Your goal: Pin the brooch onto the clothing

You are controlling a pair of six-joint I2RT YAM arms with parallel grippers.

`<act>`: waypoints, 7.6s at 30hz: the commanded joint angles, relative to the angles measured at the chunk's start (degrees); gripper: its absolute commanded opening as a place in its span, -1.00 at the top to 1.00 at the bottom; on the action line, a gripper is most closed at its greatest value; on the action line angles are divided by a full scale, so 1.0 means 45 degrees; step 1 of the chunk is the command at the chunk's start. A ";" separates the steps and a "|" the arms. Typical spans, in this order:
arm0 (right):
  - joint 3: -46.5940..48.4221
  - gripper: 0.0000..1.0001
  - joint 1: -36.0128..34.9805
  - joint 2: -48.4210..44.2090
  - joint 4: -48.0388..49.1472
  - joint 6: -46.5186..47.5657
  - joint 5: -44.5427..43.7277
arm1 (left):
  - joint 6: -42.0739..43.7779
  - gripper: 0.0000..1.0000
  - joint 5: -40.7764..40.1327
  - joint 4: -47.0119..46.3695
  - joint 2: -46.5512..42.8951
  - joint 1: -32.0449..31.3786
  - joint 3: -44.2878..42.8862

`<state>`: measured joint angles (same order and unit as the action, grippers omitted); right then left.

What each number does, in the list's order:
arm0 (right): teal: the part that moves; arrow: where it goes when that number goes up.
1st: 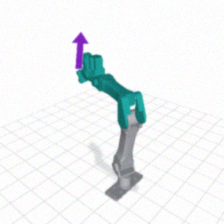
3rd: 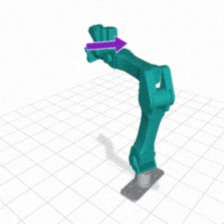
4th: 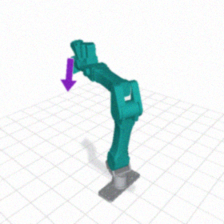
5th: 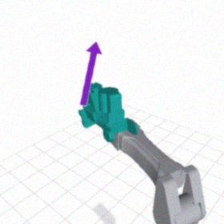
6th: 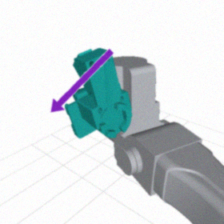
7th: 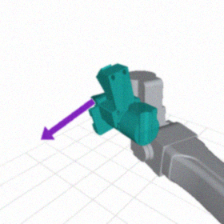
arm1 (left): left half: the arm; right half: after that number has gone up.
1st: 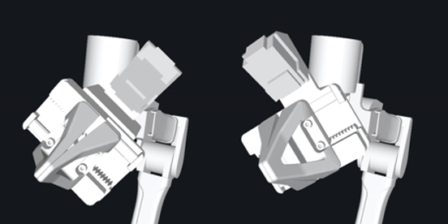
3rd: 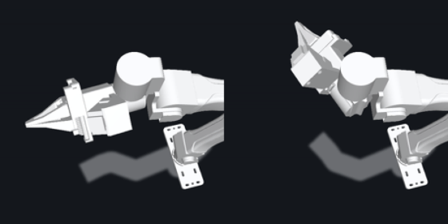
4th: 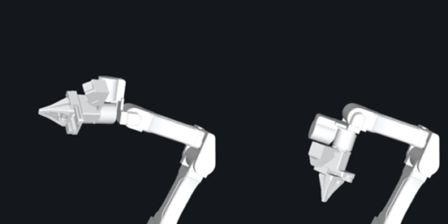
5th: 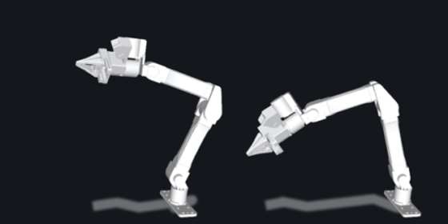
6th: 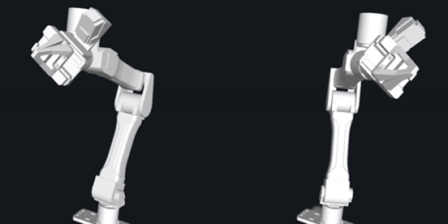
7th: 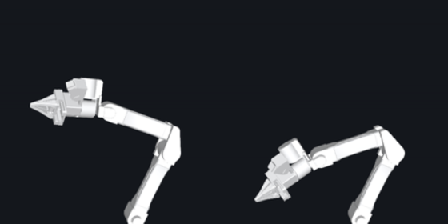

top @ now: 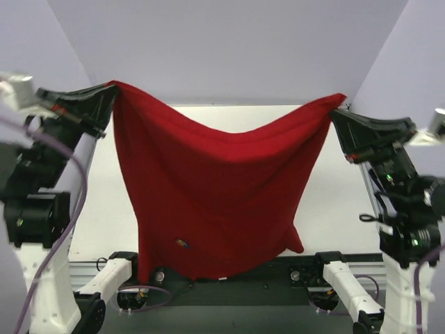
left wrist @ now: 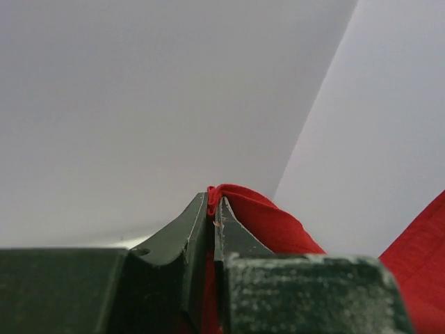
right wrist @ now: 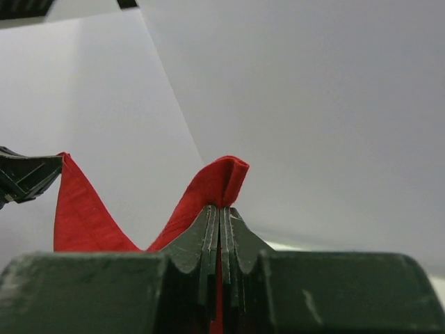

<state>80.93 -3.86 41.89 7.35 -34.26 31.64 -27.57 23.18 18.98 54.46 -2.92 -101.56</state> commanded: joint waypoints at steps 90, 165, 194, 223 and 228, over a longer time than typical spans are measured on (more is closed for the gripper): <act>-0.7884 -0.96 0.1150 0.8583 -0.2512 -0.0199 -0.5526 | 0.0034 0.69 -0.8391 0.3377 0.6080 -0.1070 1.0049; -1.1673 0.04 -0.0355 0.5516 -0.5639 -0.0707 -0.6289 | 0.0229 1.00 -1.1714 0.3360 1.0575 -0.1520 0.9346; -1.3217 0.93 0.2946 0.0438 -0.6380 -0.1761 -0.7655 | 0.0150 1.00 -1.1655 0.3457 1.0594 -0.1559 0.9444; -0.9684 -1.00 -0.2537 0.3599 -0.4623 0.0347 -0.8240 | 0.0111 0.23 -1.2165 0.4279 0.6827 -0.3296 0.8603; -0.8825 -1.00 -0.5546 0.5669 -0.4545 0.0777 -0.9374 | 0.0950 -0.36 -0.9766 0.1899 0.4913 -0.4154 0.9656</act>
<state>37.30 -21.17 62.48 -13.15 -33.19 -4.86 -25.69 -28.75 36.86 83.11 -18.90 -60.20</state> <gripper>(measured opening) 0.999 0.605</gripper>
